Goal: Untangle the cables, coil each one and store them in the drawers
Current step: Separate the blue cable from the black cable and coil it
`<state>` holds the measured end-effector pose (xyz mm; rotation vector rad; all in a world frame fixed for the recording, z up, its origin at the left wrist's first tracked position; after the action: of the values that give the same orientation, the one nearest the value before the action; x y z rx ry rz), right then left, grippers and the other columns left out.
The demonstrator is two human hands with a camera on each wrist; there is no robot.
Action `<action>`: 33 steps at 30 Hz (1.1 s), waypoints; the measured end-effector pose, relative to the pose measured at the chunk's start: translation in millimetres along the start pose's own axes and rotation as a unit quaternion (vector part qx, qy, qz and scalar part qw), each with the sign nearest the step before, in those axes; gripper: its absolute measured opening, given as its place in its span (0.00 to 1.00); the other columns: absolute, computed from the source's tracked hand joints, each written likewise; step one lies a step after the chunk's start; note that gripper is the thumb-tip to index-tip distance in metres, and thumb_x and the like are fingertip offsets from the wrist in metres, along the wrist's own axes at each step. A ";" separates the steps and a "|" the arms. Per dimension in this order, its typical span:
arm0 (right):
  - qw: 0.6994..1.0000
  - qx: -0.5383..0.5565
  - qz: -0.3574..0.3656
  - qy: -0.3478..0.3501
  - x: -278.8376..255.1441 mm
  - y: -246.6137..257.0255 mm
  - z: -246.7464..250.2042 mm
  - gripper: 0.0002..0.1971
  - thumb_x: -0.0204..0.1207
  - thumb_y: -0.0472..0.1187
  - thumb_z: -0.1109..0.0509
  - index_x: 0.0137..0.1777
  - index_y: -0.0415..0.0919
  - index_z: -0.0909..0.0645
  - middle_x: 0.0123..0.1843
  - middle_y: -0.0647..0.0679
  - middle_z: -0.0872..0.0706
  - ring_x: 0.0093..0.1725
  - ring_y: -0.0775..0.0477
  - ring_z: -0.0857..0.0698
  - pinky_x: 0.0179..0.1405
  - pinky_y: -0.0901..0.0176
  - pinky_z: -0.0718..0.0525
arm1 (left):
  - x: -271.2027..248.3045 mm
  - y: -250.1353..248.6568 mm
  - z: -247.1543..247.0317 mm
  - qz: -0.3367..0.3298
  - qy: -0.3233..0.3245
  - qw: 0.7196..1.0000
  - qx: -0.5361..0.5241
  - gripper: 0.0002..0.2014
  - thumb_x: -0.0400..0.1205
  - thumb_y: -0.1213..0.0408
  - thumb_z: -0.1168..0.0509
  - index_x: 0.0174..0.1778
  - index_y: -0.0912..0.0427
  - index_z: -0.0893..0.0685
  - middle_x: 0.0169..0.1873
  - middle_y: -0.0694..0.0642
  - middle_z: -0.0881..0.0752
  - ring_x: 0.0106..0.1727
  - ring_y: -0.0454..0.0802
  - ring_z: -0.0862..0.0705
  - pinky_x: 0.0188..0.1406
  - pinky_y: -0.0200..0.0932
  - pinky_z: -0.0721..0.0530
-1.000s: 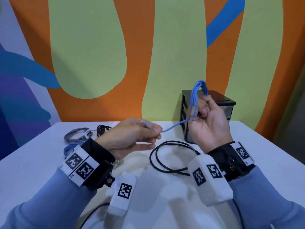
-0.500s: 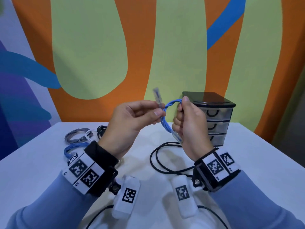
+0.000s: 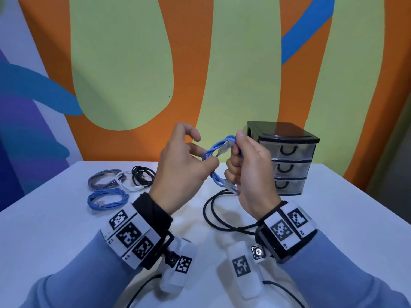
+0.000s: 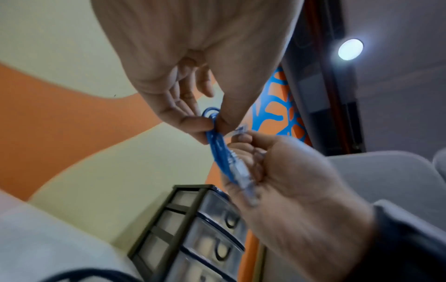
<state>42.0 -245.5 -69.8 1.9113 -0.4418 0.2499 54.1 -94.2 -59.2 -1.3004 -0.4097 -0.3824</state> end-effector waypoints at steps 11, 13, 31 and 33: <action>0.998 -0.043 0.049 0.011 -1.5 -3.0 -3.6 0.22 0.92 0.46 0.36 0.34 0.41 0.30 0.25 0.52 0.41 0.23 0.52 0.44 0.21 0.63 0.39 | -1.6 11.4 -4.9 0.121 0.055 0.991 0.000 0.08 0.83 0.66 0.31 0.41 0.65 0.12 0.32 0.56 0.11 0.28 0.51 0.17 0.33 0.48 0.14; 0.996 -0.056 0.063 0.006 -1.7 -2.6 -2.4 0.23 0.92 0.47 0.35 0.34 0.41 0.29 0.24 0.53 0.40 0.22 0.51 0.42 0.22 0.62 0.38 | -3.2 16.1 -8.2 0.174 0.080 0.980 -0.059 0.06 0.85 0.67 0.31 0.43 0.64 0.12 0.35 0.58 0.13 0.29 0.50 0.19 0.31 0.42 0.15; 0.997 0.000 -0.050 -0.052 12.3 -19.9 23.0 0.15 0.90 0.48 0.31 0.49 0.35 0.19 0.26 0.54 0.41 0.24 0.53 0.43 0.23 0.62 0.42 | 3.3 16.5 1.2 0.169 0.113 0.964 -0.172 0.26 0.79 0.65 0.18 0.71 0.54 0.18 0.47 0.55 0.08 0.49 0.49 0.10 0.49 0.46 0.13; 0.997 0.003 -0.057 -0.048 11.3 -19.0 20.9 0.15 0.90 0.48 0.32 0.50 0.34 0.19 0.27 0.53 0.41 0.25 0.52 0.42 0.25 0.61 0.40 | 1.2 21.5 -1.9 0.177 0.121 0.965 -0.148 0.30 0.77 0.64 0.17 0.73 0.48 0.21 0.47 0.56 0.05 0.49 0.49 0.09 0.46 0.44 0.12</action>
<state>59.5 -260.8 -89.4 1.9520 -0.3957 0.0848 65.9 -91.3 -77.1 -1.5616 0.0938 -0.3002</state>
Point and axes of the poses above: each hand's wrist, its own x-axis towards the middle knuckle, its own z-axis out of the back of the hand, y = z × x, the point moved 7 cm from there along x, towards the middle knuckle
